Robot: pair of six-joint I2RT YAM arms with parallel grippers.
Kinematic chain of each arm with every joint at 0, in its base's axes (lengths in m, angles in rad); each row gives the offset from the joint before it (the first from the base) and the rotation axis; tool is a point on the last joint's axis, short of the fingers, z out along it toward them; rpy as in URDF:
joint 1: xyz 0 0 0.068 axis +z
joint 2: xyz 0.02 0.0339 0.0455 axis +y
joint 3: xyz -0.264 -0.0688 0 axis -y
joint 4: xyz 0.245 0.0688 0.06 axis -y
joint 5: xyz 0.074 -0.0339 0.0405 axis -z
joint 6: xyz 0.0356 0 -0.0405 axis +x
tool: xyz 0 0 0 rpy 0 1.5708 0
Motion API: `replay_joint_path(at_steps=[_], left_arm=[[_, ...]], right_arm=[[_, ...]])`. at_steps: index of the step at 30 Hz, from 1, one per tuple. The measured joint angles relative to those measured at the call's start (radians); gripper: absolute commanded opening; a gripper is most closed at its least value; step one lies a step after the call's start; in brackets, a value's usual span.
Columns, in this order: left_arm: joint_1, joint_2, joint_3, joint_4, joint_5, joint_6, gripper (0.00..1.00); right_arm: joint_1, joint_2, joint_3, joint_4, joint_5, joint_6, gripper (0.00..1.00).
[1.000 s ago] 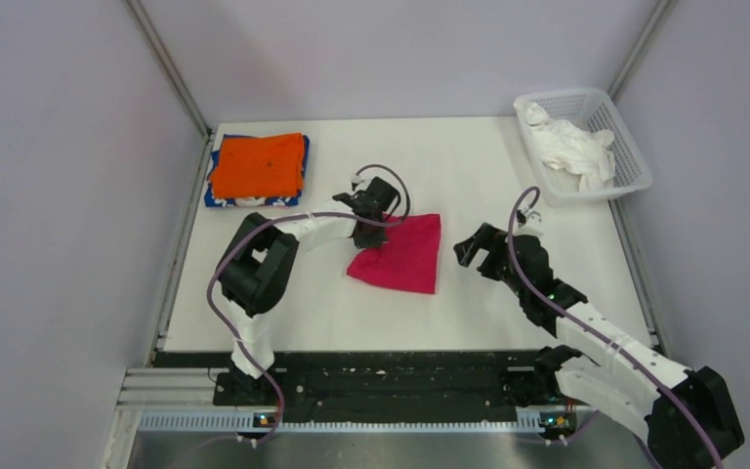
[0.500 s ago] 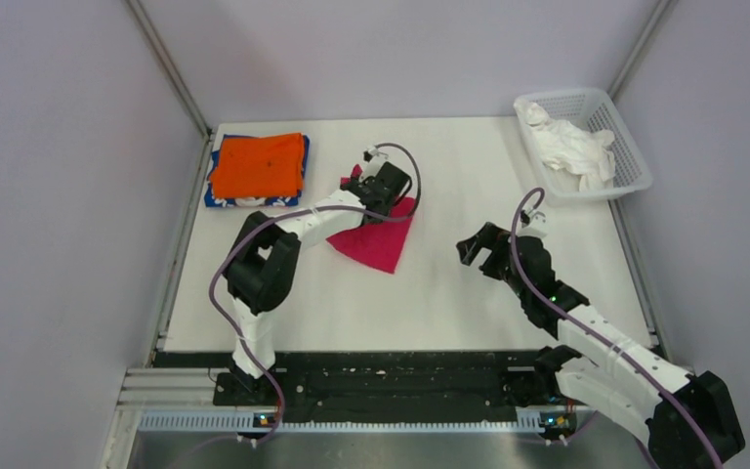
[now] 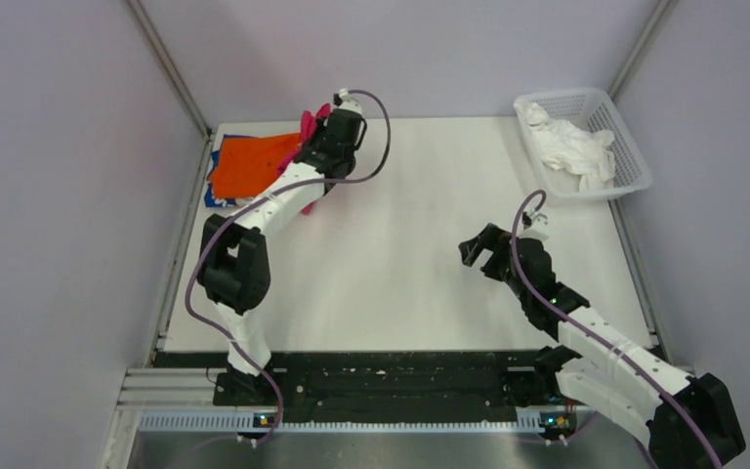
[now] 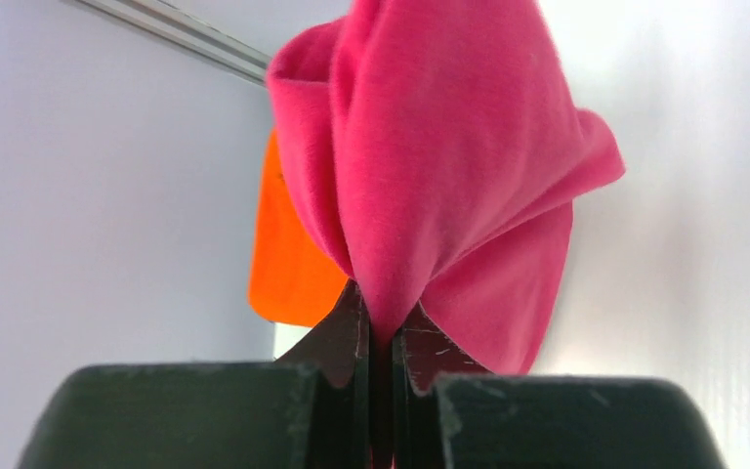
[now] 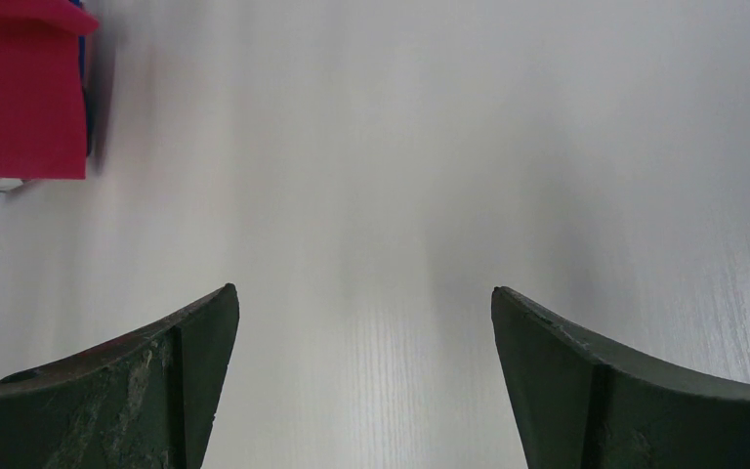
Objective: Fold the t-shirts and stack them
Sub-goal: Put the neatly folded tshirt into the corner of the board with the left arm
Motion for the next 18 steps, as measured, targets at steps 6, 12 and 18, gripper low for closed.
replay_joint_path(at_steps=[6,12,18], left_arm=[[0.080,0.000,0.143,-0.033,0.023,0.061,0.00],[0.126,0.000,0.269,-0.110,0.071,0.058,0.00],[0.168,0.005,0.312,-0.171,0.138,-0.006,0.00]], right_arm=[[0.000,0.006,0.000,0.000,0.004,0.000,0.99],[0.000,0.027,0.000,0.000,0.008,0.000,0.99],[0.000,0.028,0.000,-0.001,0.016,0.000,0.99]])
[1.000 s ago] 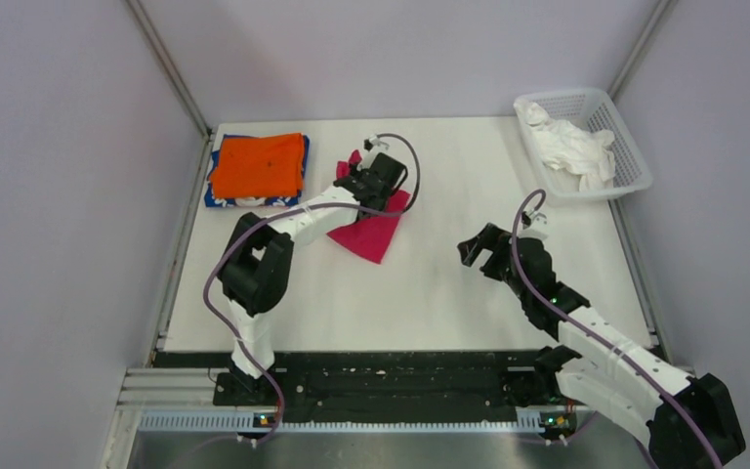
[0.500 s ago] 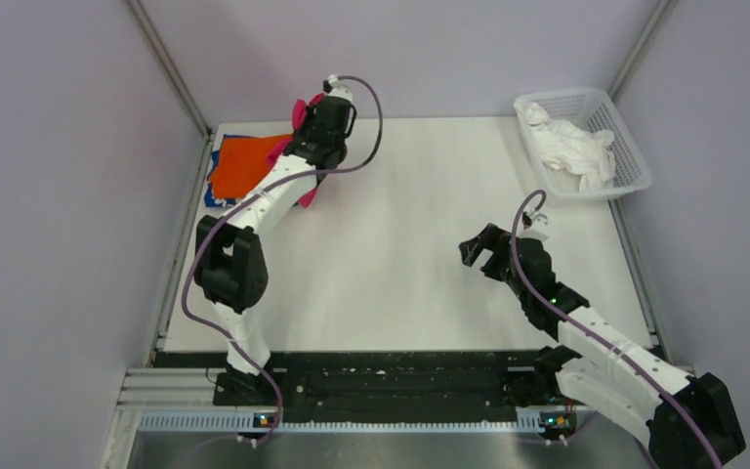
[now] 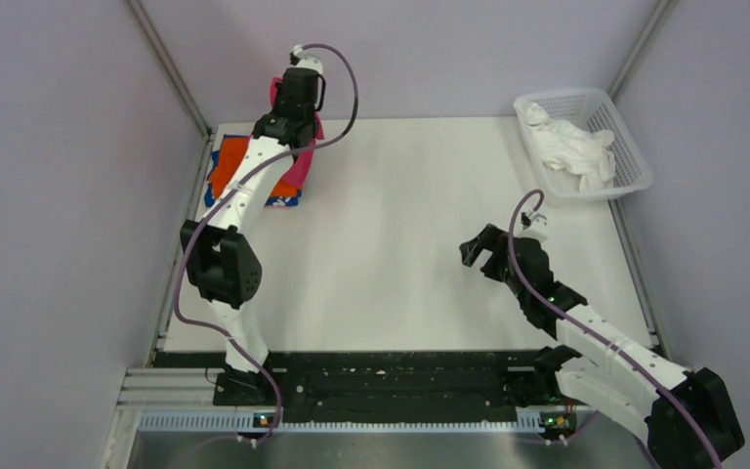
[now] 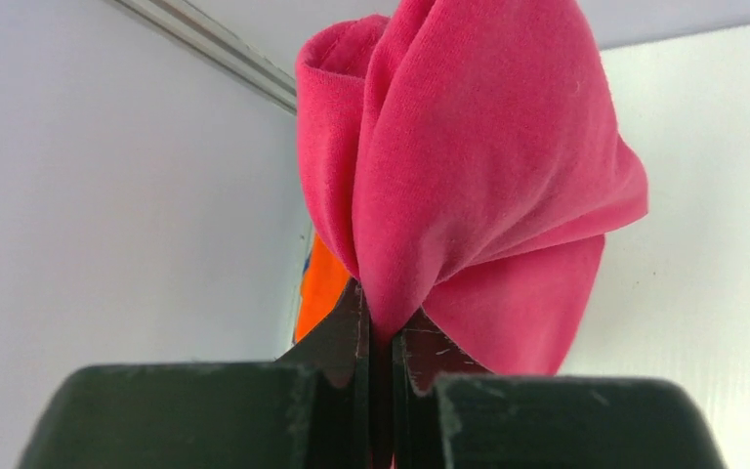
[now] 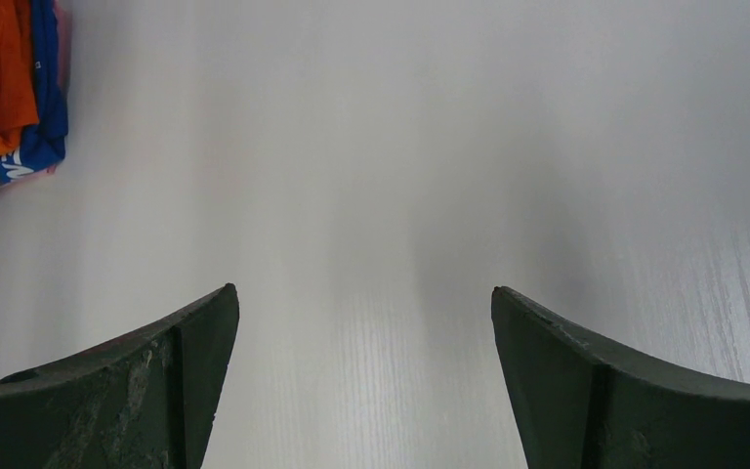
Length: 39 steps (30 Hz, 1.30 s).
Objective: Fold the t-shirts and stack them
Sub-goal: Put the neatly folded tshirt into the corner of the board with the left arm
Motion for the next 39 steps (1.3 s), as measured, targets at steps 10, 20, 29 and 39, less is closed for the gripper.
replay_joint_path(at_steps=[10,20,29,39], left_arm=[[0.121,0.103,0.054,-0.106,0.164,-0.137,0.00],[0.232,0.210,0.125,-0.134,0.205,-0.198,0.00],[0.387,0.327,0.170,-0.161,0.310,-0.277,0.00],[0.412,0.354,0.188,-0.150,0.354,-0.298,0.88]], right_arm=[[0.000,0.014,0.000,-0.004,0.039,0.000,0.99],[0.000,0.051,0.000,-0.010,0.060,0.000,0.99],[0.000,0.071,0.002,-0.044,0.109,-0.011,0.99],[0.000,0.121,0.041,-0.089,0.165,-0.026,0.99]])
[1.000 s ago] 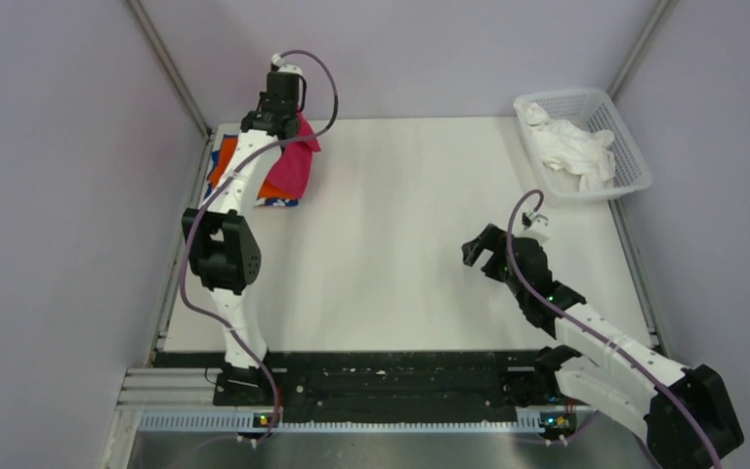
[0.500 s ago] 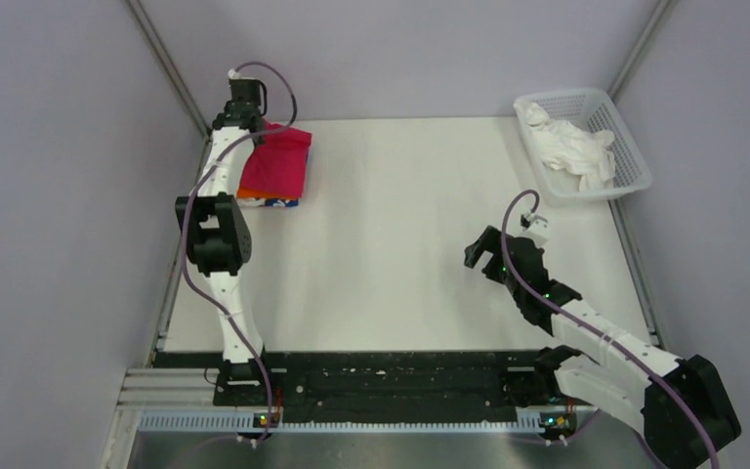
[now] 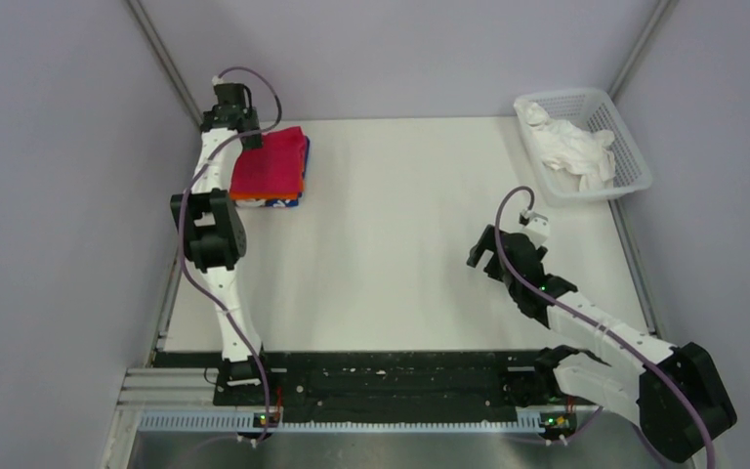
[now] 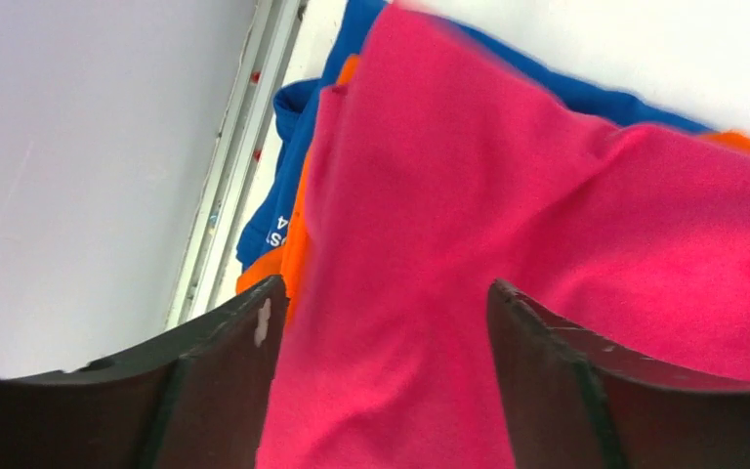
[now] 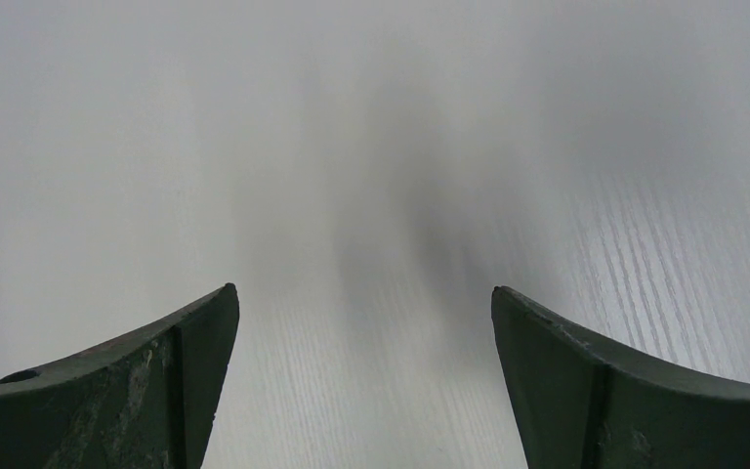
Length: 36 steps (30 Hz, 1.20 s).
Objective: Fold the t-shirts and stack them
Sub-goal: Put the neatly folded tshirt into the corner of the board with the left arm, then smooth out wrinkles on the folded tshirt
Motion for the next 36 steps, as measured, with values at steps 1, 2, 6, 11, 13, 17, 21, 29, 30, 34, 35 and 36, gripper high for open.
replay_joint_path(at_steps=[1,2,6,11,13,17,21,29,30,34,35,36], left_arm=[[-0.001,0.000,0.004,0.007,-0.005,0.002,0.90],[-0.001,0.000,0.008,0.016,-0.016,-0.007,0.92],[-0.001,0.000,0.027,0.025,-0.072,-0.051,0.99],[-0.011,-0.020,0.031,0.023,-0.104,-0.101,0.99],[-0.021,-0.050,0.013,0.023,-0.096,-0.122,0.99],[-0.060,-0.197,-0.127,0.060,-0.025,-0.155,0.99],[-0.098,-0.362,-0.273,0.148,0.108,-0.200,0.99],[-0.100,-0.338,-0.243,0.290,0.340,-0.289,0.99],[-0.099,-0.301,-0.208,0.283,0.354,-0.298,0.99],[-0.098,-0.135,-0.072,0.283,0.395,-0.322,0.99],[-0.098,-0.105,-0.060,0.283,0.403,-0.327,0.99],[-0.098,-0.081,-0.053,0.283,0.412,-0.331,0.99]], right_arm=[[0.000,0.007,0.004,0.000,0.003,-0.001,0.99],[0.000,0.013,0.007,-0.002,0.005,-0.003,0.99],[0.000,0.026,0.008,-0.003,0.013,-0.007,0.99],[0.000,0.027,0.008,-0.010,0.014,-0.007,0.99],[0.000,0.022,0.008,-0.016,0.015,-0.007,0.99],[0.000,-0.014,0.008,-0.026,0.015,-0.006,0.99],[0.000,-0.077,0.008,-0.036,0.015,-0.004,0.99],[0.000,-0.163,0.005,-0.037,0.016,0.004,0.99],[0.000,-0.164,0.005,-0.037,0.016,0.004,0.99],[0.000,-0.164,0.004,-0.043,0.027,0.004,0.99],[0.000,-0.163,0.004,-0.046,0.034,0.003,0.99],[0.000,-0.163,0.004,-0.047,0.040,0.003,0.99]])
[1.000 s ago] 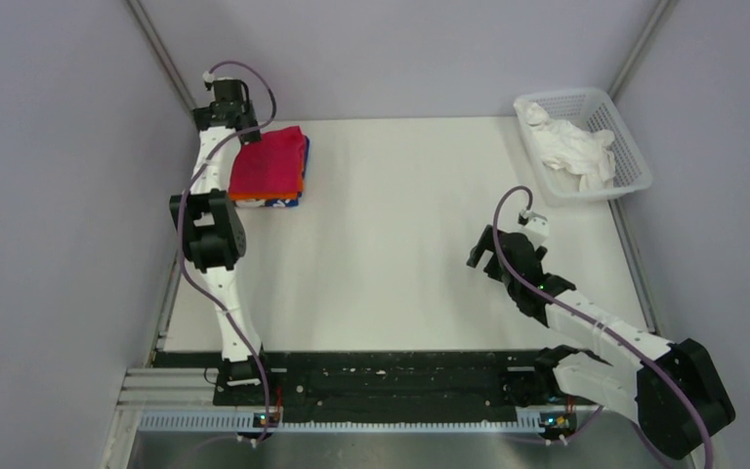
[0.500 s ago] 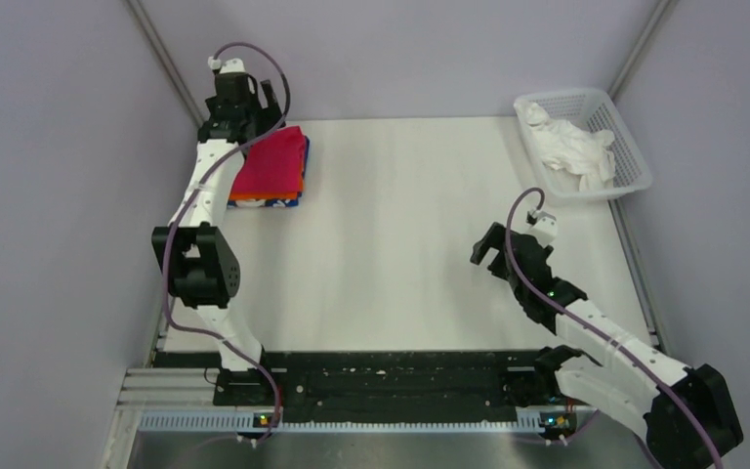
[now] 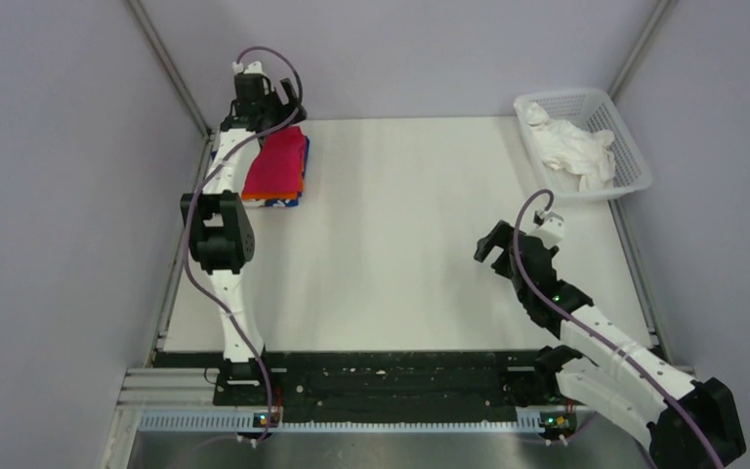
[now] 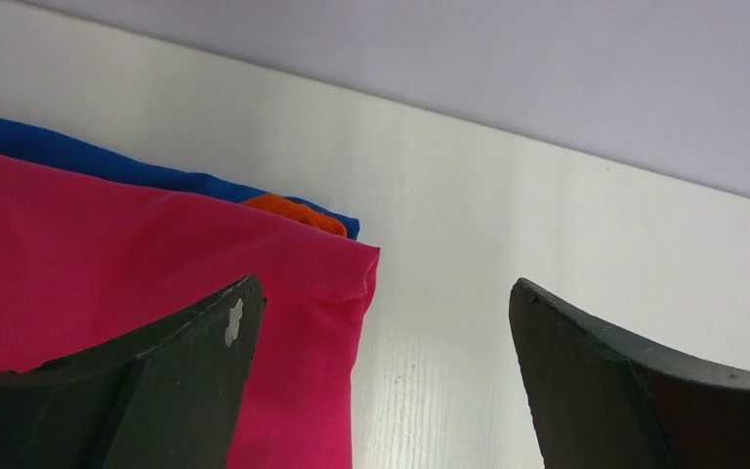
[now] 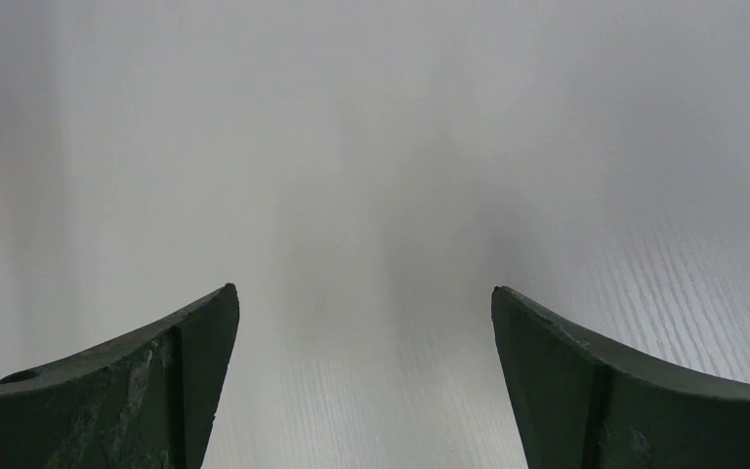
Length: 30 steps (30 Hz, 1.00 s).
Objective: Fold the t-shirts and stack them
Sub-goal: Smooth out wrinkles on the folded tshirt
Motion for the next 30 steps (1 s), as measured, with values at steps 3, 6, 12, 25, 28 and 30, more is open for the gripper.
replay_joint_path(at_steps=[3,6,12,25,28,30], left_arm=[[0.000,0.060,0.003,0.001,0.021,-0.013,0.99],[0.000,0.105,0.019,0.008,0.044,-0.029,0.99],[0.000,0.166,0.045,0.076,0.090,-0.069,0.99],[0.000,0.310,0.149,0.156,0.147,-0.138,0.99],[0.000,0.338,0.159,0.160,0.163,-0.155,0.99],[0.000,0.354,0.172,0.161,0.167,-0.160,0.99]], right_arm=[[0.000,0.005,0.000,0.000,0.011,-0.001,0.99],[0.000,0.017,0.000,0.001,0.019,-0.002,0.99],[0.000,0.051,-0.001,0.001,0.030,-0.008,0.99],[0.000,0.069,-0.005,-0.004,0.071,-0.018,0.99],[0.000,0.069,-0.005,-0.008,0.074,-0.019,0.99],[0.000,0.069,-0.005,-0.008,0.076,-0.019,0.99]])
